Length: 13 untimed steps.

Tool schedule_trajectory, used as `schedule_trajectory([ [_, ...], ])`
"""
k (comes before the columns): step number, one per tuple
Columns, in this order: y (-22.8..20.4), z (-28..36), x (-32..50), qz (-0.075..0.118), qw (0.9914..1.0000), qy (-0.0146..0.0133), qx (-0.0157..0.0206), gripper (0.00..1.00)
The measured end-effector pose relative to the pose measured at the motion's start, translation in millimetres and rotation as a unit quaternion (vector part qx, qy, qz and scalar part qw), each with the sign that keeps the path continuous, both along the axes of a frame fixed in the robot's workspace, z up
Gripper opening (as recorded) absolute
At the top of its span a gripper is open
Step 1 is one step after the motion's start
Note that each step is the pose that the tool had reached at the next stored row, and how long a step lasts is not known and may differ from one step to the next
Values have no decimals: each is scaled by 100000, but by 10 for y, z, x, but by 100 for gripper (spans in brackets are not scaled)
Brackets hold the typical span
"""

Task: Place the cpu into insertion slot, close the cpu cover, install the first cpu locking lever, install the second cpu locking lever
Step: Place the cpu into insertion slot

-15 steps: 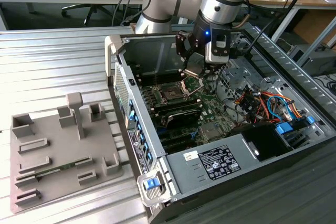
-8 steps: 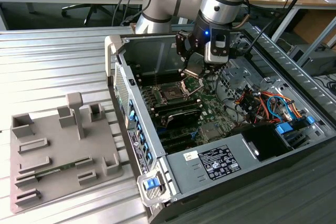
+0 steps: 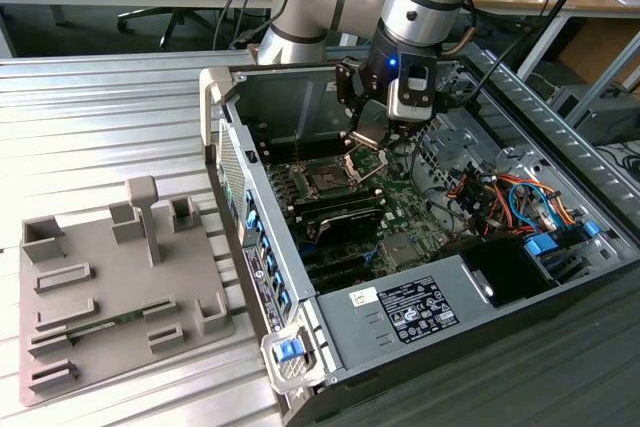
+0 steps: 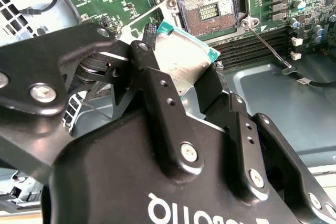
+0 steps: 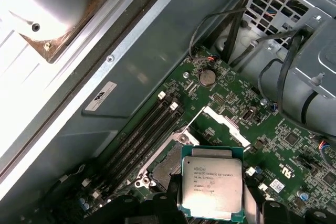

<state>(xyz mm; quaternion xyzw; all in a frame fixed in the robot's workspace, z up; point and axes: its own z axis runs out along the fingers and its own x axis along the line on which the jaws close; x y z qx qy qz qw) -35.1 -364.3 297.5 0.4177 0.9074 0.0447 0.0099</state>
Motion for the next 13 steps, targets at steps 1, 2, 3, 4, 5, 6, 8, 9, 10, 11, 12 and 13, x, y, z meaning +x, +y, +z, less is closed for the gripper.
schedule_trajectory([
  [1, 0, 0, 0, -250, 100000, 0, -1, 55],
  [2, 0, 0, 0, -589, 99998, 0, -2, 55],
  [3, 0, 0, 0, -720, 99997, 0, -1, 55],
  [4, 0, 0, 0, -856, 99996, 2, -4, 55],
  [5, 0, 0, 0, -1112, 99994, 1, -3, 55],
  [6, 0, 0, 0, -1363, 99991, 0, -1, 55],
  [8, 0, 0, 0, -1679, 99986, 0, -4, 55],
  [9, 0, 0, 0, -1870, 99983, 1, -1, 55],
  [10, 0, 0, 0, -1994, 99980, 0, -1, 55],
  [11, 0, 0, 0, -2262, 99974, -1, -4, 55],
  [12, 0, 0, 0, -2382, 99972, -1, -3, 55],
  [13, 0, 0, 0, -2519, 99968, 0, -3, 55],
])
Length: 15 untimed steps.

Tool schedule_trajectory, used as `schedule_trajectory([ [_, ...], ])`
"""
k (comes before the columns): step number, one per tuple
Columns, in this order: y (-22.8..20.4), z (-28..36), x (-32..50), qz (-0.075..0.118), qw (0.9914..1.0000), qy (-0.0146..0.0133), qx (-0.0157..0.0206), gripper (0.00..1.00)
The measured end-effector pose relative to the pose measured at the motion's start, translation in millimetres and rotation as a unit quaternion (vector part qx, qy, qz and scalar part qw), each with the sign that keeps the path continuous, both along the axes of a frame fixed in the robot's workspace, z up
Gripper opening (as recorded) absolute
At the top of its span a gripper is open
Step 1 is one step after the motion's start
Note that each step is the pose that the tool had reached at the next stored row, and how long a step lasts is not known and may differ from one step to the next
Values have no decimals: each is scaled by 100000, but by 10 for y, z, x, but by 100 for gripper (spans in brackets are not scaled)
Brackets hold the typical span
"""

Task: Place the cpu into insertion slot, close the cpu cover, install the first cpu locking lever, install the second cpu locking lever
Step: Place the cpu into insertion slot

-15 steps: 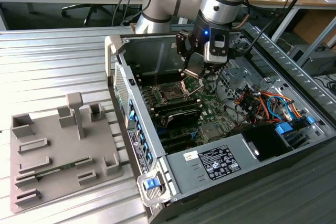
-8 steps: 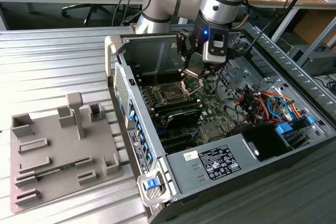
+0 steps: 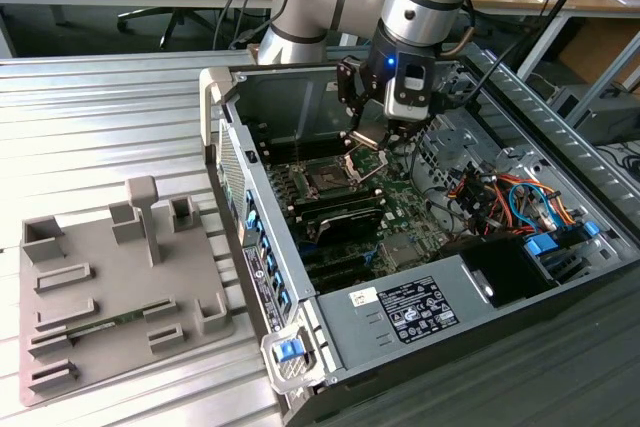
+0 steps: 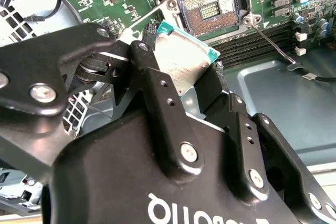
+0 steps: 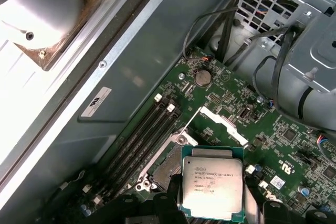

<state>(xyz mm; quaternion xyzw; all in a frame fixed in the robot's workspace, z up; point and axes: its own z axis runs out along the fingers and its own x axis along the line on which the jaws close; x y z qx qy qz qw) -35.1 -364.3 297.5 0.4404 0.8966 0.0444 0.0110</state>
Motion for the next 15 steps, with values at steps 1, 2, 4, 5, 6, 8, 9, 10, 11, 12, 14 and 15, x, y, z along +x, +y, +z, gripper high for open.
schedule_trajectory([
  [1, 0, 0, 0, -160, 100000, 0, 4, 55],
  [2, 0, 0, 0, -274, 100000, 1, 3, 55],
  [4, 0, 0, 0, -706, 99998, -2, 4, 55],
  [5, 0, 0, 0, -888, 99996, 0, 2, 55],
  [6, 0, 0, 0, -1138, 99994, 1, 1, 55],
  [8, 0, 0, 0, -1389, 99990, 2, 3, 55],
  [9, 0, 0, 0, -1647, 99986, 1, 0, 55],
  [10, 0, 0, 0, -1862, 99983, 0, 1, 55],
  [11, 0, 0, 0, -2038, 99979, -3, 4, 55],
  [12, 0, 0, 0, -2218, 99975, 1, 1, 55],
  [14, 0, 0, 0, -2459, 99970, 0, 1, 55],
  [15, 0, 0, 0, -2582, 99967, -1, 4, 55],
])
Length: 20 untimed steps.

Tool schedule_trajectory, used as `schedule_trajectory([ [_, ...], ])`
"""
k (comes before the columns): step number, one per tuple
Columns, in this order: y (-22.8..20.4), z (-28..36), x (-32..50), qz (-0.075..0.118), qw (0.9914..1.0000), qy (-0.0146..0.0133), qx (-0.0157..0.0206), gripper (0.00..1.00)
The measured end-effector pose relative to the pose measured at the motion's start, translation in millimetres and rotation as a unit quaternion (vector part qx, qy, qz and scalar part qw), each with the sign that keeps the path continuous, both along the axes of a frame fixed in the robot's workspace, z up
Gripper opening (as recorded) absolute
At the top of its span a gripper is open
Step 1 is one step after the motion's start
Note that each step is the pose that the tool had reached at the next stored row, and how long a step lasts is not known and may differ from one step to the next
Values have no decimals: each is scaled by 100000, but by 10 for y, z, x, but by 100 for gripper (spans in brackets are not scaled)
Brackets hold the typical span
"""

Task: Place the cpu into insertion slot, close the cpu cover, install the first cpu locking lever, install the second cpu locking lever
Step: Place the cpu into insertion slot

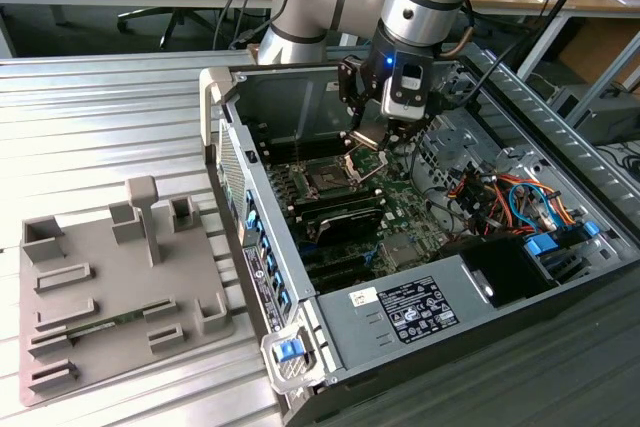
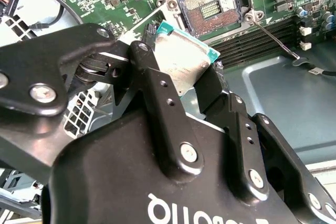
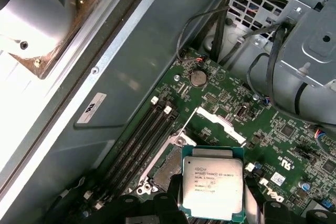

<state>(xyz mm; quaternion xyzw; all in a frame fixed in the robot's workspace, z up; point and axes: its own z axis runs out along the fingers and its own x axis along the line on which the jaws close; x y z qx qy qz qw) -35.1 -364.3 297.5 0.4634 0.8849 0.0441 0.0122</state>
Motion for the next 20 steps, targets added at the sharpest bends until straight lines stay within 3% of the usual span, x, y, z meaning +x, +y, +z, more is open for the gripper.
schedule_trajectory([
  [20, 0, 0, 0, -3200, 99949, 0, -4, 55],
])
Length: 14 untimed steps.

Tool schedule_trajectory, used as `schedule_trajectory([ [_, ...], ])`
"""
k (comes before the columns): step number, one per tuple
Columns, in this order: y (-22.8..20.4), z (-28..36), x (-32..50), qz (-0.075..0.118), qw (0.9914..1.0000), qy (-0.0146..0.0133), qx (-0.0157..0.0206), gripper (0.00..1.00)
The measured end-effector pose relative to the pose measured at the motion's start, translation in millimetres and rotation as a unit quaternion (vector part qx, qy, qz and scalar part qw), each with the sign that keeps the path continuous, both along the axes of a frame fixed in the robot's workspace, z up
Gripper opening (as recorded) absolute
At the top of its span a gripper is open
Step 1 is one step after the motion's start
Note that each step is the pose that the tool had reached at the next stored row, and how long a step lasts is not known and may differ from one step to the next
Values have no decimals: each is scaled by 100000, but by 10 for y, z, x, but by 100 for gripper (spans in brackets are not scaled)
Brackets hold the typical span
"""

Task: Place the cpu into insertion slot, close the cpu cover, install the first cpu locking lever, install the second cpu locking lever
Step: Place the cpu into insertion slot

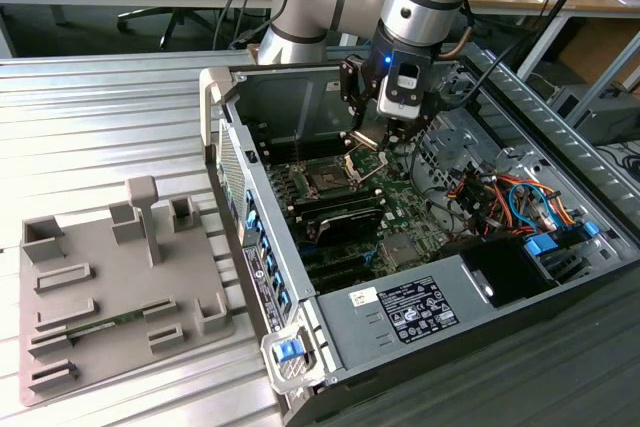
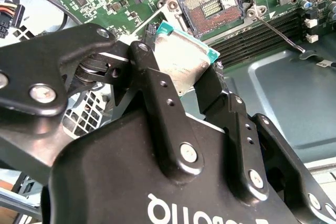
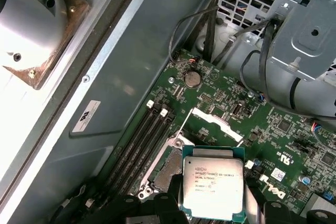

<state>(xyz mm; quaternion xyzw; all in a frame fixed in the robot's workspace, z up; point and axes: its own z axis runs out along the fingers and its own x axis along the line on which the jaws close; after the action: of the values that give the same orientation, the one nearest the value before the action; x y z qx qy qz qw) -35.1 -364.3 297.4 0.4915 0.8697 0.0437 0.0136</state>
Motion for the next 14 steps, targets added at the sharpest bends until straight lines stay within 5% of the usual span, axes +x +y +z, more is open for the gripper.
schedule_trajectory([
  [14, 0, 0, 0, -2285, 99974, 3, 1, 55],
])
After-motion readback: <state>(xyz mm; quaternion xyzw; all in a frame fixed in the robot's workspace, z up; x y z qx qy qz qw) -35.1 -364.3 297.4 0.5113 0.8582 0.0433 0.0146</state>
